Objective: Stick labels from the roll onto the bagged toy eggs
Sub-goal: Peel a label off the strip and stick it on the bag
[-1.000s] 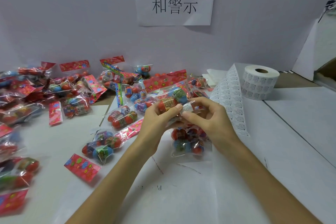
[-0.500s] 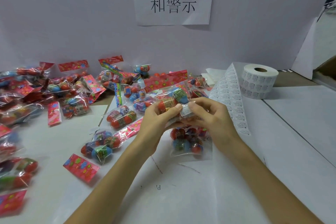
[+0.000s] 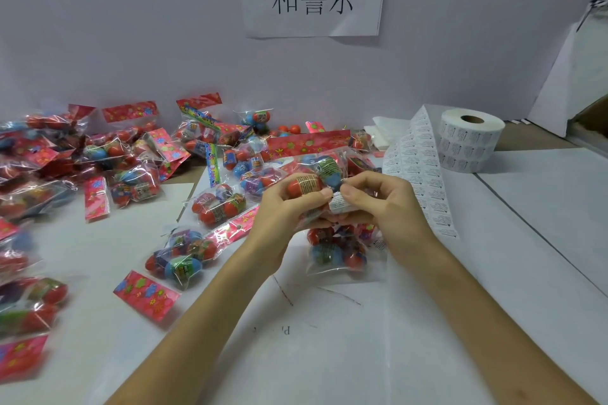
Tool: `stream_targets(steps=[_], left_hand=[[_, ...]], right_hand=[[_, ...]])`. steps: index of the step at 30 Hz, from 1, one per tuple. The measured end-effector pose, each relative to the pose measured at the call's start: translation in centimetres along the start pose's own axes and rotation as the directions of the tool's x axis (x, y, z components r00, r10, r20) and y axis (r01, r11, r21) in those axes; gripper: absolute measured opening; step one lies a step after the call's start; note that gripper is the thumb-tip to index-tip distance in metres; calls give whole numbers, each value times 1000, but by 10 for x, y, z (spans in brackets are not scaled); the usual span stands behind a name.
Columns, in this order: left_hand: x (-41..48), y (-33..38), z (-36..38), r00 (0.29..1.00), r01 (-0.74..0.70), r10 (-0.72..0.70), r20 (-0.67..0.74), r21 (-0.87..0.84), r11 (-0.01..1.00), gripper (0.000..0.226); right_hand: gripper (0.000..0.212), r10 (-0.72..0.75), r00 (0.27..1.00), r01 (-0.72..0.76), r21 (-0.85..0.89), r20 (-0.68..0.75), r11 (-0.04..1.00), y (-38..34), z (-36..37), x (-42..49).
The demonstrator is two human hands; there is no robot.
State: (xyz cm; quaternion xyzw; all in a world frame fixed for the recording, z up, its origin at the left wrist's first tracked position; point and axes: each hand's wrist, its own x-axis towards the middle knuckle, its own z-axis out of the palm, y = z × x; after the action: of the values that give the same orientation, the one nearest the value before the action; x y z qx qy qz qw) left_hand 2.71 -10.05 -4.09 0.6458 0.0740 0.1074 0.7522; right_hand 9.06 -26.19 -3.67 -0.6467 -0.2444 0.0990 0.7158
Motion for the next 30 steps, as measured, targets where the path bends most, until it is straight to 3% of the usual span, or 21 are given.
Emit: stream_targets(steps=[4,7,11,14,21,26,30], left_hand=[[-2,2,0,1000,4,-4,7,-9,1000,55],[-2,2,0,1000,6,-6,-8,16,1000,44],[-1,3,-1,1000,-3,4,-6,54,999,36],[0,1,-4,997,-75,70,44,136,988,16],[-3,0,1,986,-74,42,159,197,978,23],[-2,-1,1,991,-12,-19,132,229,973,36],[-3,-2,3,983,5,-45,180,215,977,28]], right_hand=[[12,45,999,-46,38,28,998,-1,-1,-1],[13,40,999,-40,-13,1,999,-1,-1,-1],[13,-94,994,81,-197,-54,977,-3,0,0],[25,-125,992,121,-157,-15,980,-7,-1,-2],[9,-154,985,147,-77,-83,986,-1,-1,1],[10,-171,985,168,-117,-12,979,0,-5,3],[1,-101,989,98,-39,-104,994,0,-7,3]])
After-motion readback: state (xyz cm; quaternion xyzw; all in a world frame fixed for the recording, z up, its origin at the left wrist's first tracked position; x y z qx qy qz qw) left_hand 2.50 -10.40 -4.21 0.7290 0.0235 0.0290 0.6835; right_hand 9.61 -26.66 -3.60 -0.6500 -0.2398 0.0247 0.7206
